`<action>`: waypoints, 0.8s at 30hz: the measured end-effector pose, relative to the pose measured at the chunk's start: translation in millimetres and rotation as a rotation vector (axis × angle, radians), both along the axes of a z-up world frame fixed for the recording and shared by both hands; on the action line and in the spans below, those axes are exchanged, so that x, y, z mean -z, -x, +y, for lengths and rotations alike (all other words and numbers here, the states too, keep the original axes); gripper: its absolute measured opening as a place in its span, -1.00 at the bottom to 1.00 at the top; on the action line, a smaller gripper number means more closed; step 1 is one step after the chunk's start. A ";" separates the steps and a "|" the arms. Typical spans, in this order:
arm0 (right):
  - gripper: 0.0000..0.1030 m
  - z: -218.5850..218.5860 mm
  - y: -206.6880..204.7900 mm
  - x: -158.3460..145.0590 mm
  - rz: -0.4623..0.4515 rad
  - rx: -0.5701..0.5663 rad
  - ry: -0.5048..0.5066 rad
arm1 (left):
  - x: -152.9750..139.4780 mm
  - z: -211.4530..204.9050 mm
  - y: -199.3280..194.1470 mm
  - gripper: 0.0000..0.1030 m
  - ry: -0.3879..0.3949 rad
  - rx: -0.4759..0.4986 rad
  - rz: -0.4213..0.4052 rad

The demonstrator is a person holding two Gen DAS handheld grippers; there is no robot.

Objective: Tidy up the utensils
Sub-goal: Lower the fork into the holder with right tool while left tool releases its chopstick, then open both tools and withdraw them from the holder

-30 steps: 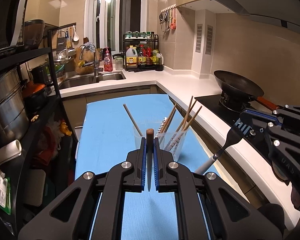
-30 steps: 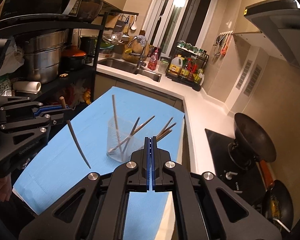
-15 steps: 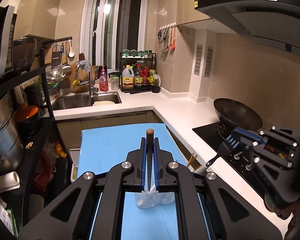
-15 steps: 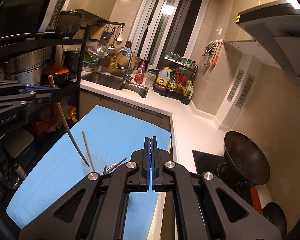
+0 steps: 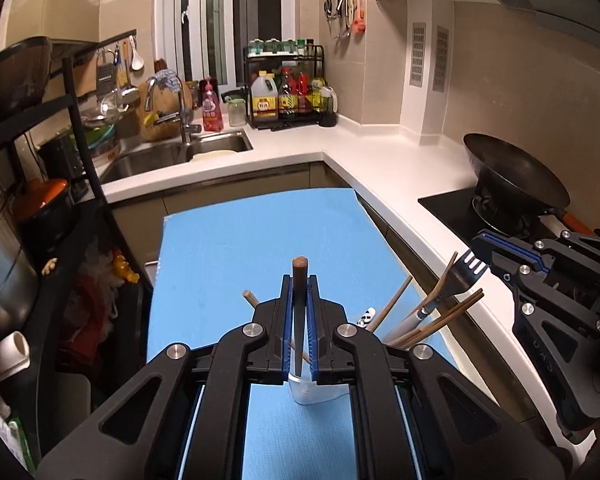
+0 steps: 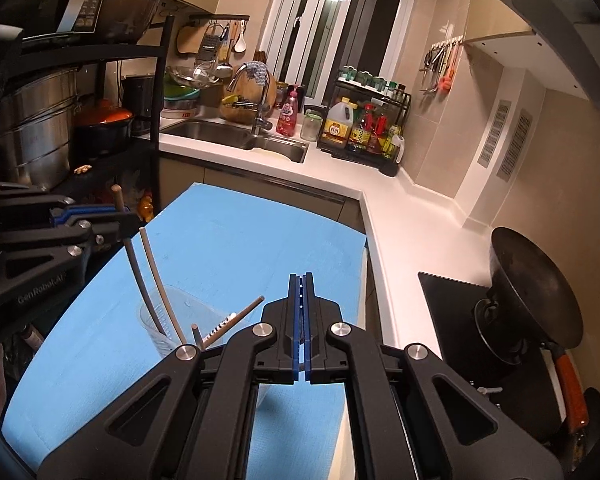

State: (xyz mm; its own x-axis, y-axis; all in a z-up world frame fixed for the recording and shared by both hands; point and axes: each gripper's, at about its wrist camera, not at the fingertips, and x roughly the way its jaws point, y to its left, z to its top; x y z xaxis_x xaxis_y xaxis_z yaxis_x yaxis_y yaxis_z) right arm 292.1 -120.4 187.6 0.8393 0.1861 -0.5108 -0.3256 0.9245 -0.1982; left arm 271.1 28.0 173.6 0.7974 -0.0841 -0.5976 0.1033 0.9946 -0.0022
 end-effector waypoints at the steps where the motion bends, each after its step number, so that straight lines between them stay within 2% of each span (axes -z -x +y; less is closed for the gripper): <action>1: -0.86 0.0 0.4 1.0 -0.003 -0.001 -0.007 | 1.2 0.9 -0.5 -0.88 0.015 0.012 0.006; 2: -0.44 -0.5 0.6 -0.6 -0.010 0.001 -0.012 | 0.7 1.3 -0.4 -0.84 0.030 0.022 0.008; 3: 0.12 -3.2 3.8 -2.9 -0.030 0.010 -0.023 | -1.1 2.7 1.6 -0.56 0.047 0.034 -0.002; 4: 0.25 -7.5 8.7 -5.8 -0.056 0.018 -0.038 | -4.6 4.0 6.0 -0.30 0.061 0.047 -0.021; 5: 0.27 -12.3 12.4 -8.8 -0.074 0.025 -0.054 | -7.9 4.8 10.7 0.10 0.067 0.052 -0.045; 8: 0.28 -29.5 24.0 -14.4 -0.088 0.042 -0.120 | -20.0 12.9 33.0 0.12 0.080 0.046 -0.128; 10: 0.42 -41.4 38.2 -14.7 -0.106 0.061 -0.162 | -22.8 19.0 45.6 0.12 0.108 0.024 -0.163; 12: 0.71 -50.5 55.1 -10.8 -0.121 0.070 -0.195 | -20.4 26.4 63.1 0.16 0.132 0.008 -0.190; 13: 0.74 -53.3 63.1 -8.1 -0.129 0.072 -0.206 | -17.4 26.9 69.8 0.18 0.134 0.004 -0.200; 15: 0.90 -58.2 81.2 2.4 -0.136 0.080 -0.228 | -6.8 28.5 87.0 0.34 0.125 -0.009 -0.221; 19: 0.89 -63.5 111.2 38.9 -0.123 0.126 -0.274 | 29.9 24.3 120.2 0.48 0.086 -0.042 -0.256; 24: 0.89 -68.1 119.7 97.9 -0.084 0.219 -0.272 | 80.6 25.3 140.0 0.51 0.118 -0.119 -0.289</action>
State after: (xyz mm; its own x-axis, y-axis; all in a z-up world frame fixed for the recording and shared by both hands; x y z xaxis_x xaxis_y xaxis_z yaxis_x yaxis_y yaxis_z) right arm 172.4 -188.5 89.7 0.9113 0.1168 -0.3949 -0.1067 0.9932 0.0475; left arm 131.1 53.3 93.1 0.9410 -0.0355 -0.3365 -0.0001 0.9944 -0.1053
